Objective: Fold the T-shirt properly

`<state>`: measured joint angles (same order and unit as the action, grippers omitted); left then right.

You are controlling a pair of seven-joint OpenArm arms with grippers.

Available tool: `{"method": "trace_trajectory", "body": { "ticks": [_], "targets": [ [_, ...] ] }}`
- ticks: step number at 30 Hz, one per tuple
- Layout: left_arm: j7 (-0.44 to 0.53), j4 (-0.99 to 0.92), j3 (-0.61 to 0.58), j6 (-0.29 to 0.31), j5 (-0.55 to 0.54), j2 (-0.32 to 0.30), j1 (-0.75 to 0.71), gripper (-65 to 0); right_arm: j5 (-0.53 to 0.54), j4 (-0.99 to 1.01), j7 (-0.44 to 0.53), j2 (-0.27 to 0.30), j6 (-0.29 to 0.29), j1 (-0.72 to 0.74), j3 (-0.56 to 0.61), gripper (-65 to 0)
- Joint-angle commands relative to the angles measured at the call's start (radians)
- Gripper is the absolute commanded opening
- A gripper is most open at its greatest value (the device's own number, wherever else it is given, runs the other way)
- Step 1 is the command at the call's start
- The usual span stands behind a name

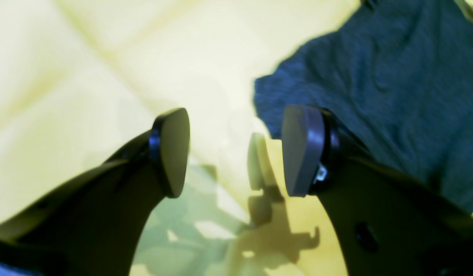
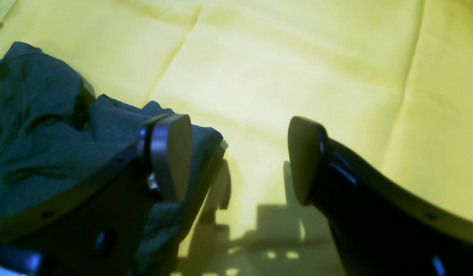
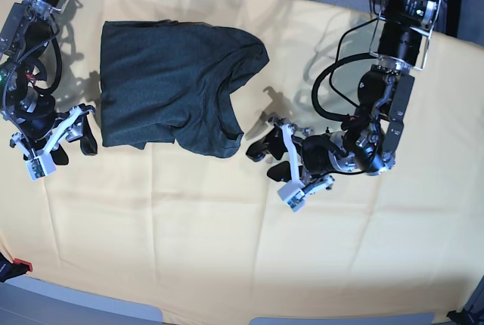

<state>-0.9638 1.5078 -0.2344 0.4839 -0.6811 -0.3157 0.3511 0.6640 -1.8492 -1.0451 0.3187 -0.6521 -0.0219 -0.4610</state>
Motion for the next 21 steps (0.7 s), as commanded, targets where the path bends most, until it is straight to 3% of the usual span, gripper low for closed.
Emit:
{"method": "trace_trajectory", "body": {
  "ticks": [1, 7, 11, 21],
  "targets": [
    [0.023, -0.002, 0.006, 0.002, 0.002, 0.007, 0.026, -26.4, 0.017, -0.014, 0.02, 0.016, -0.003, 0.016, -0.006, -25.0],
    [0.049, -0.103, 0.006, 0.003, 0.056, 0.07, 0.026, -26.4, 0.017, -0.014, 0.02, 0.016, -0.003, 0.016, -0.006, -25.0],
    [0.06, -0.149, 0.006, 0.058, 0.052, 0.097, 0.026, -26.4, 0.017, -0.014, 0.02, 0.016, -0.003, 0.016, -0.006, -25.0],
    [0.125, -0.16, 0.006, 0.071, 0.055, 0.117, 0.026, -27.7, 0.017, -0.014, 0.023, 0.016, -0.003, 0.016, -0.006, -25.0]
  ]
}}
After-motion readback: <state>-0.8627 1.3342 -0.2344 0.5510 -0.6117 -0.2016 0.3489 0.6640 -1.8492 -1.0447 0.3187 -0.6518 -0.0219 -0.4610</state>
